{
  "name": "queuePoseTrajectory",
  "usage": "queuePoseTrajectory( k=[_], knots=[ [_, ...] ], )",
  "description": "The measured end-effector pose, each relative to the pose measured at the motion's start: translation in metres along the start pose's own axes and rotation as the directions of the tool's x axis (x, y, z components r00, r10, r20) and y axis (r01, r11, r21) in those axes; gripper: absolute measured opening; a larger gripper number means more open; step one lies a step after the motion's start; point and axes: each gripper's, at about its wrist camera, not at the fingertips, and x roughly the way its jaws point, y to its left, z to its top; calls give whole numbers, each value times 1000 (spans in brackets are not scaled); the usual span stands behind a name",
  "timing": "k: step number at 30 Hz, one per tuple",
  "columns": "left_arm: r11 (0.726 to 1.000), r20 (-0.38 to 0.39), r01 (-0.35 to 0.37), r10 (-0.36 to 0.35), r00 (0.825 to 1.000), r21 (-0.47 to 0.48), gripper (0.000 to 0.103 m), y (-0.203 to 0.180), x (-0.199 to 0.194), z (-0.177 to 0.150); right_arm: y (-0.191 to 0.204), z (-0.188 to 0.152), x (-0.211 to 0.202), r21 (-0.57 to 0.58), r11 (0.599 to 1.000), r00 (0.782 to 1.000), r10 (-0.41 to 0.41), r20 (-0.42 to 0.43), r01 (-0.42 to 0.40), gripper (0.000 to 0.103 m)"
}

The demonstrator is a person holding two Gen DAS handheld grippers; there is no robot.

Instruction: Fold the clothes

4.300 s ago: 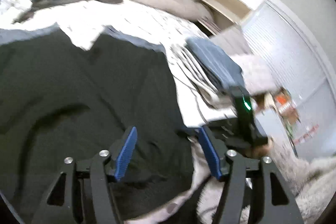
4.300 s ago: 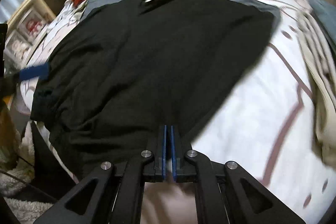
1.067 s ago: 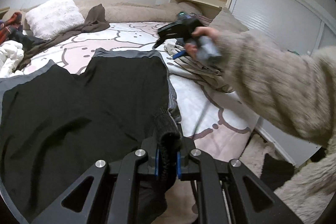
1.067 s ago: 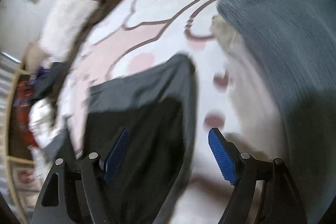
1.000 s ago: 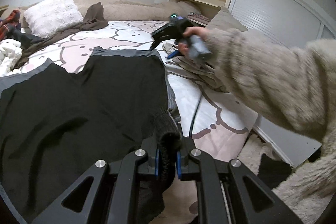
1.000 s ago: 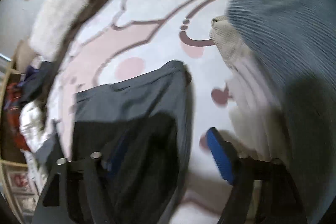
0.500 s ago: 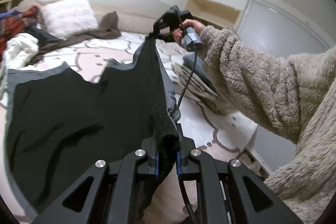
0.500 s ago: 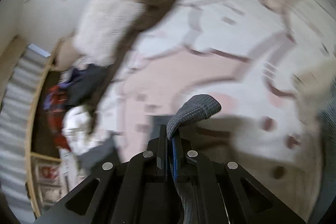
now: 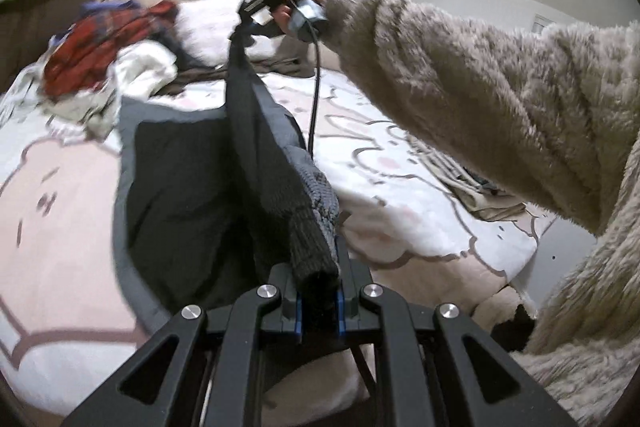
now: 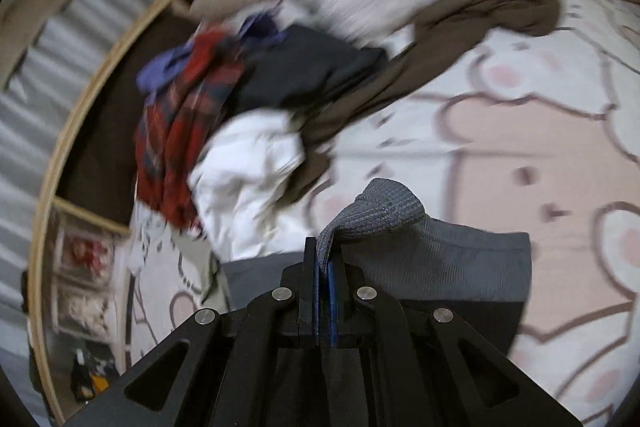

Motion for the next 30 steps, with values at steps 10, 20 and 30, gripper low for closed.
queuePoseTrajectory(
  k=[10, 20, 30],
  knots=[
    [984, -58, -31, 22, 998, -173, 12, 46, -3, -30, 95, -26, 120, -114, 993, 985, -59, -165, 40, 4],
    [945, -134, -57, 14, 991, -322, 13, 72, 2, -53, 129, -53, 170, -218, 968, 972, -165, -167, 127, 4],
    [926, -179, -111, 48, 983, -361, 50, 72, -1, -57, 139, -50, 89, -255, 967, 999, -27, -18, 22, 103]
  ],
)
